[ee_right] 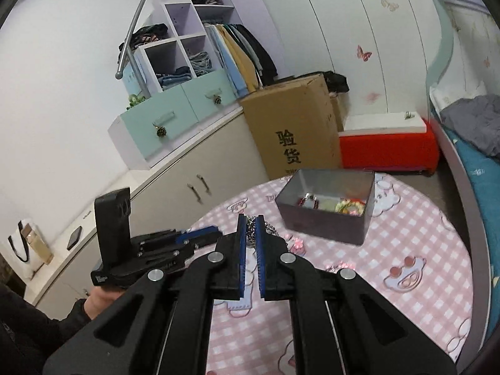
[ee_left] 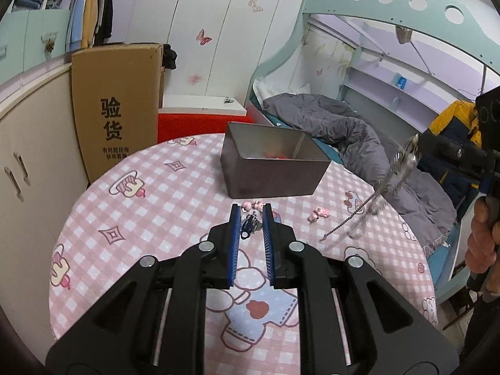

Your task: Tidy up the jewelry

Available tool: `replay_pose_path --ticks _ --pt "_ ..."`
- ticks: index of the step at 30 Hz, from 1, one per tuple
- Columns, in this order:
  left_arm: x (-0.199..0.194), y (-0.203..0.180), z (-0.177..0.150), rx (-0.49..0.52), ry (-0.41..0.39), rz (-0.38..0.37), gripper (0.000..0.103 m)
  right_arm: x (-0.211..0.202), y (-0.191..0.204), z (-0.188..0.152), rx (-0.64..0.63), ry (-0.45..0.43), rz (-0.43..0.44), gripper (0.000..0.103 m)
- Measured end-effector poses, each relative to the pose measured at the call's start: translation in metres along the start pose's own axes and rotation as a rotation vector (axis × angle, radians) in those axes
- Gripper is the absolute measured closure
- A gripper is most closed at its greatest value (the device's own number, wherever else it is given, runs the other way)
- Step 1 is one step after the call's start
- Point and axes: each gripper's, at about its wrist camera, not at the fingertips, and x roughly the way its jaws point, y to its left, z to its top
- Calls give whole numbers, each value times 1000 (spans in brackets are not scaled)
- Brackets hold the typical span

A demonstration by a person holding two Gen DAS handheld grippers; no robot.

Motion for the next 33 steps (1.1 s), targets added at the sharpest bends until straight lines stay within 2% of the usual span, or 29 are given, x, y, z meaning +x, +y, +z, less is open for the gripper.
replay_pose_path --ticks 2,5,7,9,11,14,16,18,20,21,23,27,29,30,33 --pt "-2 -3 -1 6 1 -6 89 7 -4 -12 12 62 -38 98" --pt "-1 -6 -5 14 10 -14 89 24 -21 -48 49 180 -124 97" --pt "2 -5 -8 17 19 -17 89 33 -33 -73 66 259 -224 95" --pt "4 -6 -9 18 25 -18 89 33 -40 -86 69 288 -288 95" --pt "6 -7 -11 20 29 -22 89 29 -42 -90 68 287 -313 95" --pt "9 -8 -11 21 32 -25 89 26 -34 -90 28 278 -310 93" --pt "10 -10 -12 21 33 -26 89 28 -29 -87 -9 283 -323 81" --pt "12 -11 -13 20 38 -27 89 31 -25 -86 -40 281 -325 79" --pt "12 -11 -15 23 41 -26 89 31 -20 -87 -66 283 -291 78" --pt "12 -12 -16 24 42 -25 89 35 -13 -90 -96 300 -254 78" --pt "12 -12 -17 25 46 -26 89 45 -7 -94 -136 328 -253 78" --pt "13 -13 -19 26 50 -28 89 66 -14 -109 -155 380 -339 79" --pt "13 -13 -20 26 52 -28 89 65 -13 -113 -178 362 -341 83" --pt "13 -13 -20 26 53 -28 89 64 -12 -113 -182 362 -348 95" --pt "13 -11 -21 23 53 -26 89 49 -10 -108 -152 309 -327 95"
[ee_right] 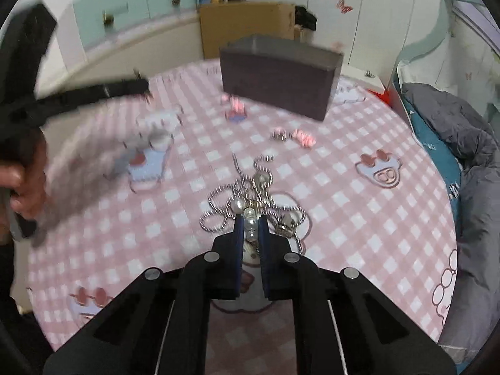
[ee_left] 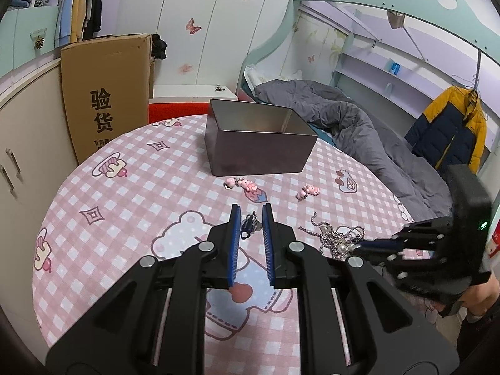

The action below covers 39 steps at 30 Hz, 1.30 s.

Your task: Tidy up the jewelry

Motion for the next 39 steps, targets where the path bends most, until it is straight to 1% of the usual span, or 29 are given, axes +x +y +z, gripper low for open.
replay_pose_path --ticks 5,8,10,13,16,20,25,28,32,33,37,39 --pt "-4 0 2 0 -8 -2 89 -29 -15 7 90 -79 103 95" --pt "-9 -3 6 5 -20 -4 89 -54 -28 19 163 -173 215 95" --pt "-13 -3 10 11 -30 -2 89 -65 -29 27 172 -208 241 95" --pt "-20 -4 17 15 -48 3 89 -78 -31 39 168 -242 253 95" --pt "-25 -4 21 20 -61 5 89 -93 -33 45 181 -289 305 95" --pt "-30 -5 25 23 -71 5 89 -107 -34 52 190 -337 352 95" --pt "-33 -7 39 32 -86 -5 89 -126 -35 69 167 -387 347 95" --pt "-36 -12 58 46 -101 -15 89 -133 -36 88 153 -414 325 95" --pt "-34 -21 98 75 -121 -34 89 -134 -41 119 133 -445 287 95" --pt "-31 -22 110 80 -120 -40 89 -132 -44 132 134 -451 273 95" --pt "-7 -25 151 87 -83 -70 89 -112 -60 166 157 -441 242 95" --pt "8 -25 169 90 -61 -68 89 -98 -67 180 161 -419 237 95"
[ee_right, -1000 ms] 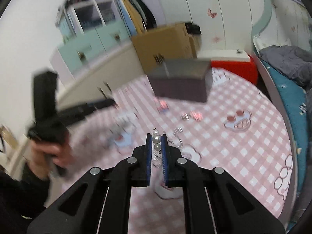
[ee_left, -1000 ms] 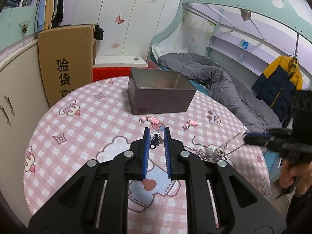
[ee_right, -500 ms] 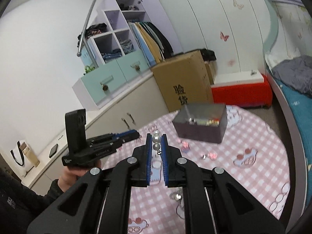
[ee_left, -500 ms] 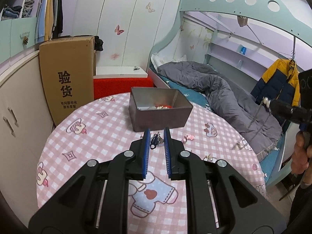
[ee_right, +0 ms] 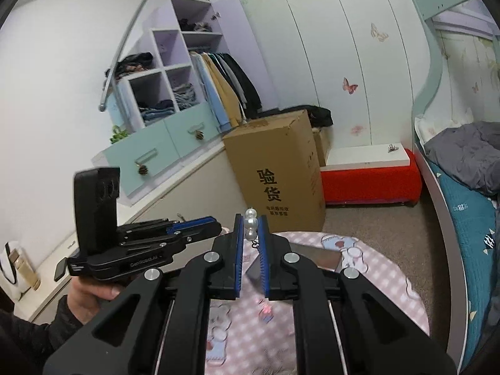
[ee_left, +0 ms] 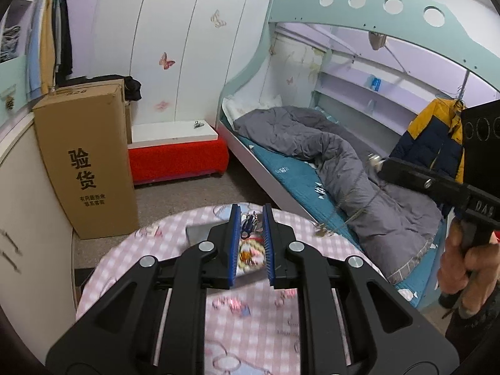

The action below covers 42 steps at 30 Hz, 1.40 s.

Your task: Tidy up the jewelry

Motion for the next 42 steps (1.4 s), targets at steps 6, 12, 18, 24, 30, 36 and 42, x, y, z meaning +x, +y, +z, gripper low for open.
replay_pose_path --ticks 6,12,18,24,30,36,42 --pt "47 6 16 3 85 5 88 56 -33 4 42 85 -18 95" --pt "70 24 0 -38 91 129 11 90 -72 -24 180 174 -118 32" --pt "43 42 -13 -108 59 192 10 51 -71 -33 210 71 -203 8" --pt "-4 33 -24 -105 -24 261 10 16 -57 -35 209 1 -230 8" --pt "-51 9 -39 -75 -91 281 10 -26 -34 -39 180 -65 -244 8" --pt "-80 -11 -56 -32 -128 288 9 -59 -18 -51 156 -105 -276 8" --pt "-90 -23 -78 -23 -122 257 9 -78 -10 -73 152 -120 -304 8"
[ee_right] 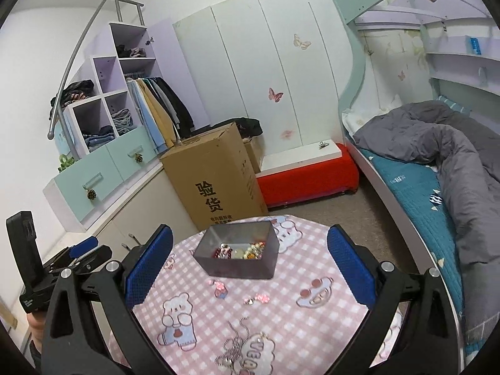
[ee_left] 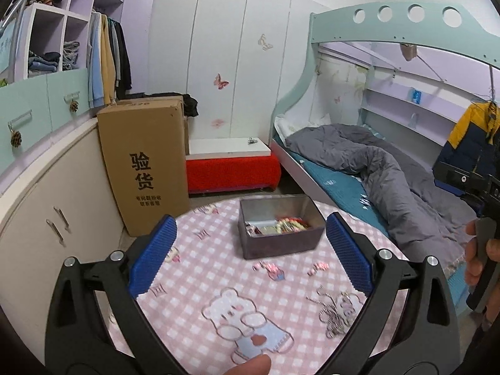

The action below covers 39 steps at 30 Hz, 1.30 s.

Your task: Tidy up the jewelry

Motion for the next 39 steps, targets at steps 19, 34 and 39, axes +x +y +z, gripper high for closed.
replay_pose_path --ticks 19,34,39 --pt "26 -52 -97 67 206 -146 9 -25 -21 -95 120 84 -120 8" --pt "82 -94 -144 164 391 -182 9 -21 -42 -121 168 152 -142 8" --pt "90 -104 -150 194 436 -224 23 -15 -42 -124 167 175 -141 8"
